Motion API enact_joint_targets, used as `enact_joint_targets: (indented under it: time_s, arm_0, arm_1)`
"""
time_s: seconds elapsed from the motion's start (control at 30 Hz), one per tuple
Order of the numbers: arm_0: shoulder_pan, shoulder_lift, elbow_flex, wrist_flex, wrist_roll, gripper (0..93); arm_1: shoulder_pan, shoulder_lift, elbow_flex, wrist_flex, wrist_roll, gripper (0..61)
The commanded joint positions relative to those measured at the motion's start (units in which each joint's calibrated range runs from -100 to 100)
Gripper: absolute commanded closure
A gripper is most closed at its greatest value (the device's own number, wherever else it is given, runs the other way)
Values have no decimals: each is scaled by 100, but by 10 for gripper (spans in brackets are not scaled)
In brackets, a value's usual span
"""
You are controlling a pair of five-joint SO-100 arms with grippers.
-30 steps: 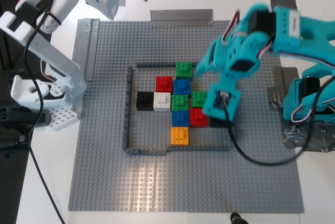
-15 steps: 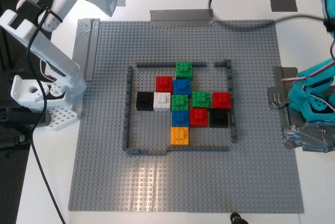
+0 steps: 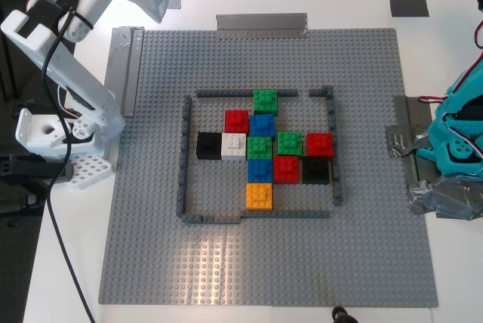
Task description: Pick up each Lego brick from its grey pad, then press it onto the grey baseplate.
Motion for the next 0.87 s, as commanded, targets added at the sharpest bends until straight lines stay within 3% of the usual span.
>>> enact_joint_targets:
  time_s: [0.0, 0.83]
  arm_0:
    - [-354, -333, -611, 348, 5, 927]
    - [-427, -436, -656, 283, 49, 927]
  arm_1:
    - [35, -63, -385, -199, 24, 612]
    - [158, -192, -467, -289, 78, 612]
